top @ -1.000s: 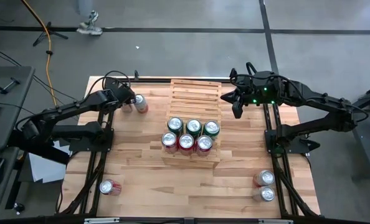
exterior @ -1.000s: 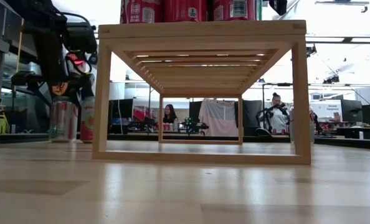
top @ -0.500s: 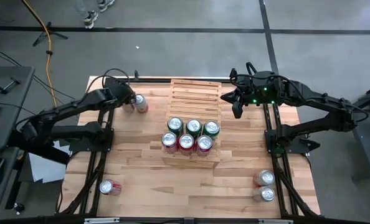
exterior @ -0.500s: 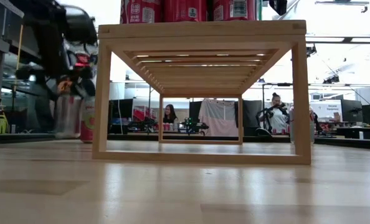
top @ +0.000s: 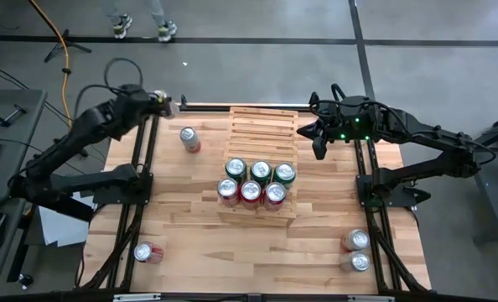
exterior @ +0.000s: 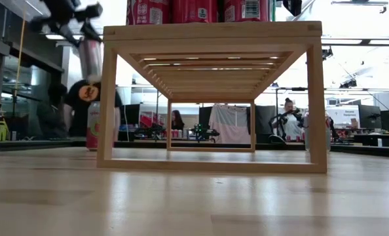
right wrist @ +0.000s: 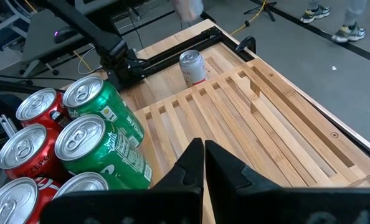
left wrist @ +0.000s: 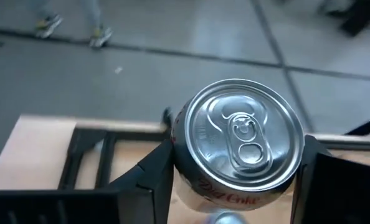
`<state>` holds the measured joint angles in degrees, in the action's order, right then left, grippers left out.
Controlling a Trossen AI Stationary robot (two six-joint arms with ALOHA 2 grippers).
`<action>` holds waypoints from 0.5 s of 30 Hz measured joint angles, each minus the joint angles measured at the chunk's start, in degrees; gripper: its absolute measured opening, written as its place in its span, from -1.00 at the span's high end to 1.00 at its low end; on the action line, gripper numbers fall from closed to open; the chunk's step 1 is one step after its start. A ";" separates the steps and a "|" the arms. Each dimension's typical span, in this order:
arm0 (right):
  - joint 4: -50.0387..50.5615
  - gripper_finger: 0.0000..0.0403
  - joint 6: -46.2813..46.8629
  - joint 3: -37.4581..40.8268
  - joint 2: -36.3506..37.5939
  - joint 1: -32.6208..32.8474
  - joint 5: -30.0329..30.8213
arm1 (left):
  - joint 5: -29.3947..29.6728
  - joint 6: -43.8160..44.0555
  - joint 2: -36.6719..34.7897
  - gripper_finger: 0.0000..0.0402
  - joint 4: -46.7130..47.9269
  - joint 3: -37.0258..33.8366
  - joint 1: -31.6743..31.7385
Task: Place canned beverage on shelf
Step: Put the top left red-silver soda can on the shelf
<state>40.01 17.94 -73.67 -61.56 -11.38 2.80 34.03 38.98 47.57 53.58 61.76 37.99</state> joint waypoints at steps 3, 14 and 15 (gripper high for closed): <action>-0.01 1.00 -0.01 0.00 0.00 0.00 0.00 | -2.03 -4.26 0.88 0.37 -3.09 4.08 -1.43; -0.01 1.00 -0.01 0.00 0.00 0.00 0.01 | -8.42 -12.98 12.10 0.48 -18.29 13.16 -12.01; -0.01 1.00 -0.02 0.00 0.00 0.00 0.01 | -9.06 -13.91 13.57 0.49 -19.20 14.01 -13.13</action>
<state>40.01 17.92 -73.67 -61.56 -11.38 2.81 24.98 25.07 61.14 34.38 75.77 24.86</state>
